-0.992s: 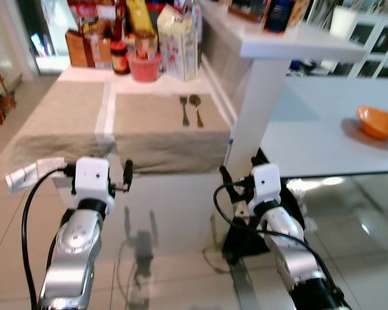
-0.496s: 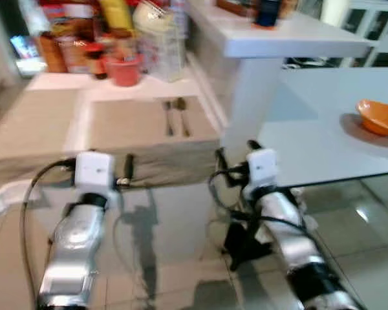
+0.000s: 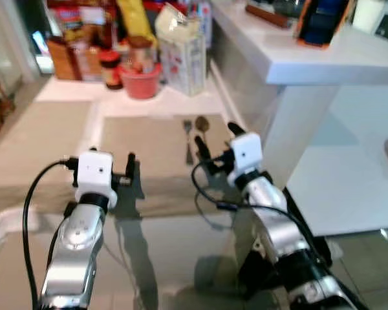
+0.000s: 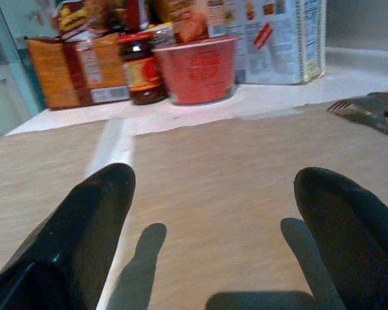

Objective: Setting the table

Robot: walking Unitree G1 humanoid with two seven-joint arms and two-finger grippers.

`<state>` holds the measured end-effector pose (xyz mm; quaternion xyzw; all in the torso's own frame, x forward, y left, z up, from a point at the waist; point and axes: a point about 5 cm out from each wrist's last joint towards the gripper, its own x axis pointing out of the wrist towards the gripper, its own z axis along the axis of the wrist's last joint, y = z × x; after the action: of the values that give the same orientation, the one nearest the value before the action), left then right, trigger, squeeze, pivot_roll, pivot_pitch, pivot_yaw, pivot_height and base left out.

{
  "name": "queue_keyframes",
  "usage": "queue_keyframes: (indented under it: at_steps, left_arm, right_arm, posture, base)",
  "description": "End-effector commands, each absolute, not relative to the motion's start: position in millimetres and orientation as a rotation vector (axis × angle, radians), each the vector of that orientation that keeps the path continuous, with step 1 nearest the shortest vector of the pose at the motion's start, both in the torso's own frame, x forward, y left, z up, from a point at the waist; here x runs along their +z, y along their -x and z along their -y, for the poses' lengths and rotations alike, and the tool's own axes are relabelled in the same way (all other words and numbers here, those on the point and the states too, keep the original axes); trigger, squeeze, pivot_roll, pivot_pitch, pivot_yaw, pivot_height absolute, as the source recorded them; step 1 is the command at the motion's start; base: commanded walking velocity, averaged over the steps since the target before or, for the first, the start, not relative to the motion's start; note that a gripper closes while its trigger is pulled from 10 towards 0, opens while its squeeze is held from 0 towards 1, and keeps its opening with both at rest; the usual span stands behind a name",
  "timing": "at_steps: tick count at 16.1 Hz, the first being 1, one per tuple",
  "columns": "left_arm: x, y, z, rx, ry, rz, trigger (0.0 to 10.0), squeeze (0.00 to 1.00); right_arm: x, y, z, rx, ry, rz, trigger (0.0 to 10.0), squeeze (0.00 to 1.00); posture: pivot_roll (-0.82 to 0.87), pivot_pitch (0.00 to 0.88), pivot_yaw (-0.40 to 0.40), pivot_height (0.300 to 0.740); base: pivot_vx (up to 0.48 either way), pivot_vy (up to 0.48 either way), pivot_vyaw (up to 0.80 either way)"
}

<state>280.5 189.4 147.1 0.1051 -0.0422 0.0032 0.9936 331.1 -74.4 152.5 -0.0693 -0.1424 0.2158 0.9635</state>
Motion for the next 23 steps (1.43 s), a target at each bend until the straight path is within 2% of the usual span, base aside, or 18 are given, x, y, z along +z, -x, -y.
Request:
queue_keyframes:
  at_steps: [1,5,9,17,21,23]
  left_arm:
    - [146.8,-280.4,-181.8,-0.014,-0.208,0.082,10.0,0.0]
    - [145.4,-280.7,-181.2,-0.013,-0.203,0.077,10.0,0.0]
    - [145.1,-280.4,-179.8,-0.017,-0.205,0.072,10.0,0.0]
    - [147.0,-277.6,-181.2,-0.025,-0.223,0.055,10.0,0.0]
    - [149.9,-276.0,-183.7,-0.028,-0.291,0.048,10.0,0.0]
    - [150.2,-275.4,-186.0,-0.026,-0.288,0.038,10.0,0.0]
  right_arm:
    - [151.1,-330.4,82.3,0.411,0.125,0.279,10.0,0.0]
    - [146.4,-336.4,86.2,0.382,0.097,0.219,10.0,0.0]
    - [156.3,-354.3,74.7,0.38,0.058,0.186,10.0,0.0]
    - [164.9,-376.1,30.3,0.398,-0.073,0.063,10.0,0.0]
    - [170.1,-380.2,28.1,0.401,-0.076,0.067,10.0,0.0]
    - [167.5,-382.3,31.8,0.37,-0.084,0.054,10.0,0.0]
  posture:
    - [0.09,0.0,-0.04,0.736]
    - [0.08,0.0,-0.037,0.736]
    - [0.09,0.0,-0.034,0.736]
    - [0.14,0.0,-0.045,0.736]
    - [0.16,0.0,-0.048,0.736]
    - [0.16,0.0,-0.045,0.736]
  base:
    - [0.0,0.0,0.0]
    - [0.0,0.0,0.0]
    - [0.0,0.0,0.0]
    - [0.0,0.06,0.0]
    - [0.36,0.119,0.0]
    - [0.0,0.0,0.0]
